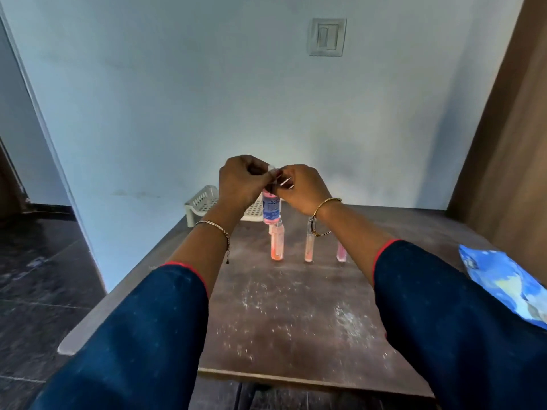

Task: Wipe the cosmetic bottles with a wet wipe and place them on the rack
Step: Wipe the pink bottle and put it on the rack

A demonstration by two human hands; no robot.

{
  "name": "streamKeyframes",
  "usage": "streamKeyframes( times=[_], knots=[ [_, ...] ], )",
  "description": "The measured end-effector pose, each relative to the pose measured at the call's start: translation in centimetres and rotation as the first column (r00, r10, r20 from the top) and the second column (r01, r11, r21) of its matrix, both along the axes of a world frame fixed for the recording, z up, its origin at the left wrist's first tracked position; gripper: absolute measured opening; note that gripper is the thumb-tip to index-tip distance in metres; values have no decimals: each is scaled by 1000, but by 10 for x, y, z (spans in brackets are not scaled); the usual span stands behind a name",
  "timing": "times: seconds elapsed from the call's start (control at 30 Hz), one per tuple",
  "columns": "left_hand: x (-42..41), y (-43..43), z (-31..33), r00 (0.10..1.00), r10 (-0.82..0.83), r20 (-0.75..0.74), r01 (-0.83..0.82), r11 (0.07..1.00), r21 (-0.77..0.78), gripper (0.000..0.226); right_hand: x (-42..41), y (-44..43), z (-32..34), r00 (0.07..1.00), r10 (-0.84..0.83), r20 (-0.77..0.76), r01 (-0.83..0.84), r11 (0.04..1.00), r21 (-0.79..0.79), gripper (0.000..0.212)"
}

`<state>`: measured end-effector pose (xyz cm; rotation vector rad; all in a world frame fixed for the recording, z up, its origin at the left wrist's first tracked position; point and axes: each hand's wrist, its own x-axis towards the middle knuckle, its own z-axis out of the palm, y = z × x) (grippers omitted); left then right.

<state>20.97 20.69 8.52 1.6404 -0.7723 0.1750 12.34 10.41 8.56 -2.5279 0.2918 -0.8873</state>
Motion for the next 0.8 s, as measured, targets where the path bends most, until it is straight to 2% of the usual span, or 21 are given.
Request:
streamKeyframes(
  times=[0.17,0.3,0.4,0.57,0.8],
  knots=[
    [51,-35,-5,992,80,94,-86,995,55,13,48,-33,-1,999,-10,-46,11,1000,26,27],
    [86,-60,-20,988,126,86,-132,988,74,17,77,-55,-9,981,95,-172,-58,977,208,43],
    [109,-75,-33,984,157,86,-165,982,92,18,96,-72,-15,955,129,-265,-52,959,279,49],
    [138,-92,-53,976,205,68,-213,968,136,18,117,-94,-31,935,114,-335,-24,965,262,49],
    [153,-103,-75,980,197,3,-193,956,219,23,123,-109,-46,924,116,-364,-9,959,282,53]
  ],
)
